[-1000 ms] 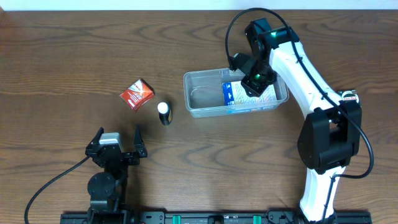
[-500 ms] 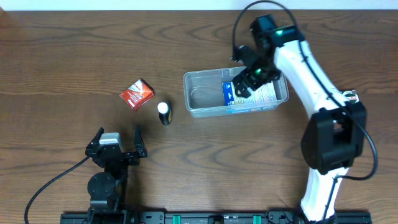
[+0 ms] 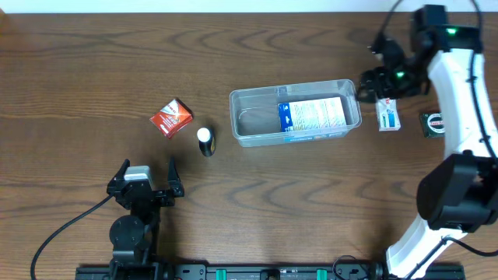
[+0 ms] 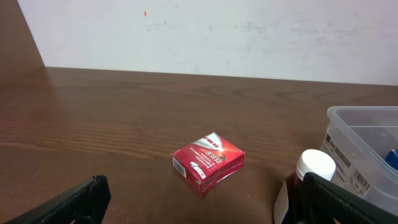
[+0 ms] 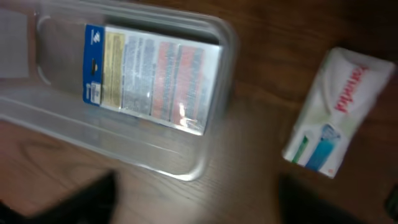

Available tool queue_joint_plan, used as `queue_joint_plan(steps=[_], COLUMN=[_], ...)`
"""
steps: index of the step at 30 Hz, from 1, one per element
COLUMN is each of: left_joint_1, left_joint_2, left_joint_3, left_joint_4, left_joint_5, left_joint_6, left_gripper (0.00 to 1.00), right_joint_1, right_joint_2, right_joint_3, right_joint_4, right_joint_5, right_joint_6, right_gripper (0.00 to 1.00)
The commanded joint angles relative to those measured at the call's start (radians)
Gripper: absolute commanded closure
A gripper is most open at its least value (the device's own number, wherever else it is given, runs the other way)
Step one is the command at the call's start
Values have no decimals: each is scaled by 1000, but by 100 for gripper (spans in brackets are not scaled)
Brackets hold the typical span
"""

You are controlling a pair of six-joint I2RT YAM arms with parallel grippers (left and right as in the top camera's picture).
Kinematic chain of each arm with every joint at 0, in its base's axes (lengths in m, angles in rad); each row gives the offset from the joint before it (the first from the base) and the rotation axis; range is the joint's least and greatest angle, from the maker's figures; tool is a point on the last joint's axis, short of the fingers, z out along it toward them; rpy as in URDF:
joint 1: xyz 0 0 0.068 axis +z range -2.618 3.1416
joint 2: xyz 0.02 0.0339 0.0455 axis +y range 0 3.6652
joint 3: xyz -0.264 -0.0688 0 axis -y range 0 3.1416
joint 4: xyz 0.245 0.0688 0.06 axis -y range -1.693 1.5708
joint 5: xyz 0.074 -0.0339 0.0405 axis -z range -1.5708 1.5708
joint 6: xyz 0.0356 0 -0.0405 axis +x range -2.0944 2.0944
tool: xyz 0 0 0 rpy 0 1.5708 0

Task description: Pack container

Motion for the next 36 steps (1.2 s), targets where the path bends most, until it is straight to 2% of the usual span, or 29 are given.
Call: queue_joint_plan(steps=[1,15,22,31,36], left_joint_1=[7,7,7,7,7], left_joint_2=[-6,-6,-6,-6,-6], left_joint_3=[-32,-32,-32,-32,-32], left_joint_4=[-14,-14,-14,-14,-14], left_joint_5=[11,11,11,11,11], left_joint_6=[17,17,17,17,17], left_gripper=[2,2,2,2,2], right_joint_1=[-38,10,56,62,61], right_joint_2=[-4,-4,-7,-7,-8], right_joint_3=[-19,-351,-354,-354,-341], right_joint_4=[-4,331,315,197,174], right_joint_5=[-7,13,16,17,108], right_joint_6=[15,41,42,42,77], right_gripper=[99,99,99,99,99])
